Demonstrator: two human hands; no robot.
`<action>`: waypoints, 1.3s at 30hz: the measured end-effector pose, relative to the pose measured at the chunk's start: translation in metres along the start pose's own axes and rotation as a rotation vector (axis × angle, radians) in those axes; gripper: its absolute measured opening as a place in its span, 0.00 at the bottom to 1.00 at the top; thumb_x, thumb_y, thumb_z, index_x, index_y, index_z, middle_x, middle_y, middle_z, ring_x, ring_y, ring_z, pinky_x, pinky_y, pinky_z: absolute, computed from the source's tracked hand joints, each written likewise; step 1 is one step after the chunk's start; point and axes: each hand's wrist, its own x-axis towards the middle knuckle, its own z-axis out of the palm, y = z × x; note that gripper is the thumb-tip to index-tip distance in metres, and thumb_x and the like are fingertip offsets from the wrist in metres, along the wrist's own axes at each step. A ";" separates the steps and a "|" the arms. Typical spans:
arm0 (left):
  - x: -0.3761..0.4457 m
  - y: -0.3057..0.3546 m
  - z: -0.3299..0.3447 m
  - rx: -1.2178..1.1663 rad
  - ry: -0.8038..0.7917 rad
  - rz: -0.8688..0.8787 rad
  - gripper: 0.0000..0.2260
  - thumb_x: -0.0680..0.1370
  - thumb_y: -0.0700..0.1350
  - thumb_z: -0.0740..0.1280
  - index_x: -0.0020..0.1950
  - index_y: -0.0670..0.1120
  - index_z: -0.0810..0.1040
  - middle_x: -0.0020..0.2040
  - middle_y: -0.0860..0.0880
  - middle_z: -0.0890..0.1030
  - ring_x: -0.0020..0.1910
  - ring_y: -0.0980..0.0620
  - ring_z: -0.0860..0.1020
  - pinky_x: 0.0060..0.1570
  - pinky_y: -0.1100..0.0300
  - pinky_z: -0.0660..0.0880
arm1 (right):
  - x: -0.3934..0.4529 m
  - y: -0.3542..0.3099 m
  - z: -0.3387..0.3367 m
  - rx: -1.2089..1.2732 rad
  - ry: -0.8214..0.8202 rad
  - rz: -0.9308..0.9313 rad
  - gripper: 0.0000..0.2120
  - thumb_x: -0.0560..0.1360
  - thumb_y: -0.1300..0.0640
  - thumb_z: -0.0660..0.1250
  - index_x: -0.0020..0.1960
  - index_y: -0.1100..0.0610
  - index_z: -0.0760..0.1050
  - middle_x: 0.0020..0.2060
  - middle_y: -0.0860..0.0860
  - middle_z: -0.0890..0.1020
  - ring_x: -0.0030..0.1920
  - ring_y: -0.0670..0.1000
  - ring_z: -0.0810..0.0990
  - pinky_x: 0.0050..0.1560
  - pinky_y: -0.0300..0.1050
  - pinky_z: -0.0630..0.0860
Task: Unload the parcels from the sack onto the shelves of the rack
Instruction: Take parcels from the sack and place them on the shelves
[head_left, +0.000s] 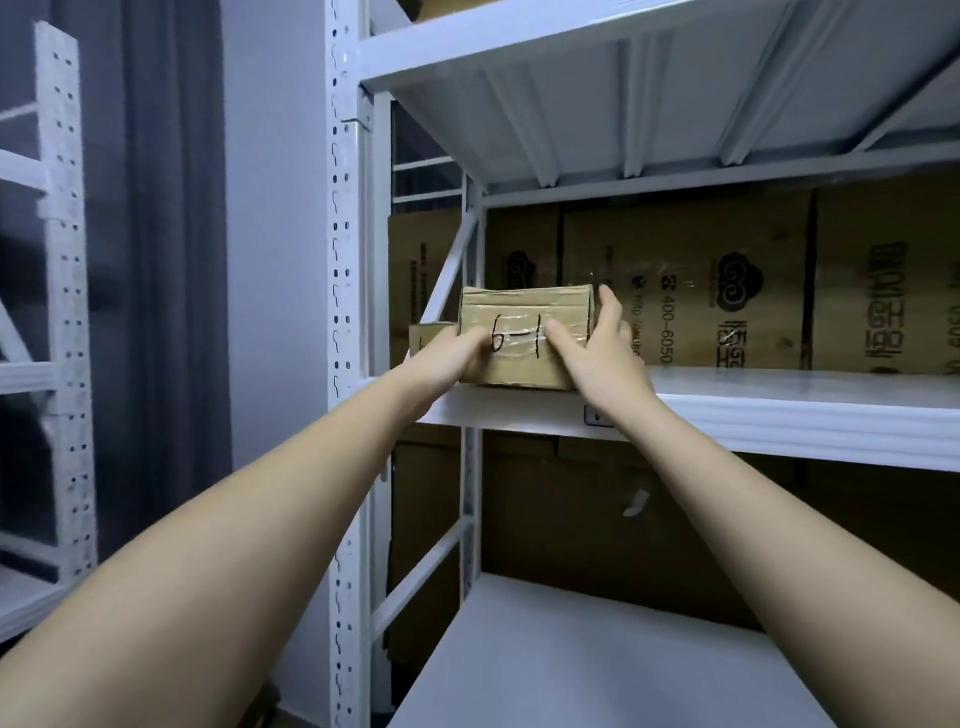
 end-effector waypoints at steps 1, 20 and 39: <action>0.004 -0.003 -0.003 0.025 -0.011 0.014 0.31 0.68 0.61 0.61 0.66 0.47 0.70 0.62 0.45 0.75 0.61 0.48 0.72 0.65 0.52 0.67 | 0.003 0.001 0.004 -0.049 0.000 -0.016 0.38 0.78 0.37 0.58 0.78 0.47 0.42 0.75 0.57 0.59 0.67 0.63 0.69 0.59 0.52 0.67; 0.107 -0.071 -0.047 0.241 0.056 0.269 0.09 0.77 0.45 0.68 0.37 0.46 0.80 0.35 0.48 0.83 0.36 0.52 0.81 0.46 0.55 0.79 | 0.073 -0.003 0.071 -0.233 -0.021 0.104 0.34 0.75 0.41 0.62 0.75 0.49 0.51 0.57 0.54 0.78 0.57 0.59 0.76 0.57 0.50 0.71; 0.159 -0.083 -0.041 0.831 0.179 0.416 0.24 0.77 0.38 0.59 0.73 0.45 0.61 0.74 0.45 0.62 0.74 0.44 0.57 0.69 0.44 0.59 | 0.105 0.005 0.089 -0.235 -0.074 0.183 0.36 0.75 0.44 0.62 0.76 0.47 0.47 0.55 0.56 0.77 0.50 0.56 0.76 0.52 0.48 0.73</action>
